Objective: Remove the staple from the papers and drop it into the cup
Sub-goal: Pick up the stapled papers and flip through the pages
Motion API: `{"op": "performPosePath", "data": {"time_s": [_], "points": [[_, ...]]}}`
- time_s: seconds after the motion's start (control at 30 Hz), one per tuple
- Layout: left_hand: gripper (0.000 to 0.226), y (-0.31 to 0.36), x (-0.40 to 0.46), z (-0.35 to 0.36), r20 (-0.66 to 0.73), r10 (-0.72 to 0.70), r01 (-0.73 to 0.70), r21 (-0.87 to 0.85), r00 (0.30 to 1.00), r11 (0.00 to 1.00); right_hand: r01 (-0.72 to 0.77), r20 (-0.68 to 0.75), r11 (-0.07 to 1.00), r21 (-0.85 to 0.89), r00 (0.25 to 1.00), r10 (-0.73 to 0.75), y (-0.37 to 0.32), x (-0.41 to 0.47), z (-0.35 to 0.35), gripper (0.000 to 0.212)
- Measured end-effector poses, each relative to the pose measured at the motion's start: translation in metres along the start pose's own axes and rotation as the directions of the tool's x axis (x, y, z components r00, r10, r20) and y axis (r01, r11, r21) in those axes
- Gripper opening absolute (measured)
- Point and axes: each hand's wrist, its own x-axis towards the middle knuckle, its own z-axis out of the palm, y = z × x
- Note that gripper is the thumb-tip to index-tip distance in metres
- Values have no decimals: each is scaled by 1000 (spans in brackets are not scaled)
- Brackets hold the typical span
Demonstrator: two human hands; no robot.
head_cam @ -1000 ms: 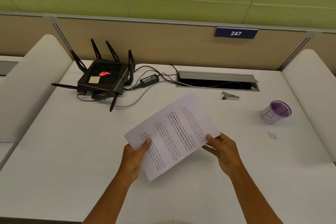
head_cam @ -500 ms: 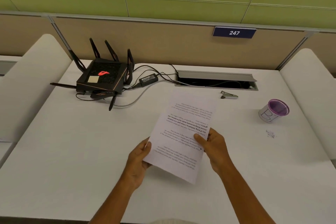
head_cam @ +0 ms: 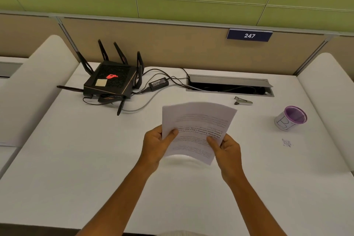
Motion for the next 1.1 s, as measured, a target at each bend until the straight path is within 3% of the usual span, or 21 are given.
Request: {"op": "performPosePath", "data": {"time_s": [0.17,0.37,0.6,0.8,0.97,1.1], "points": [[19,-22,-7,4,-22,-109,108,-9,994,994,-50,-39,997,-54,998,48,23,-5,4,21],[18,-20,-9,5,-19,-106,106,-11,994,994,-32,-49,998,-56,998,29,24,-2,4,19],[9,-26,-13,3,-32,-163,162,-43,986,986,-86,47,992,-93,995,90,33,-4,-2,26],[19,-24,-12,-11,-115,-181,155,-206,977,966,-157,141,985,-72,976,166,31,0,-25,24],[25,-24,-15,-7,-124,-236,169,-399,964,901,-249,123,959,137,965,233,33,-5,-19,33],[24,-27,-20,5,-127,-287,182,-525,949,832,-320,96,849,420,946,309,36,-9,-5,44]]}}
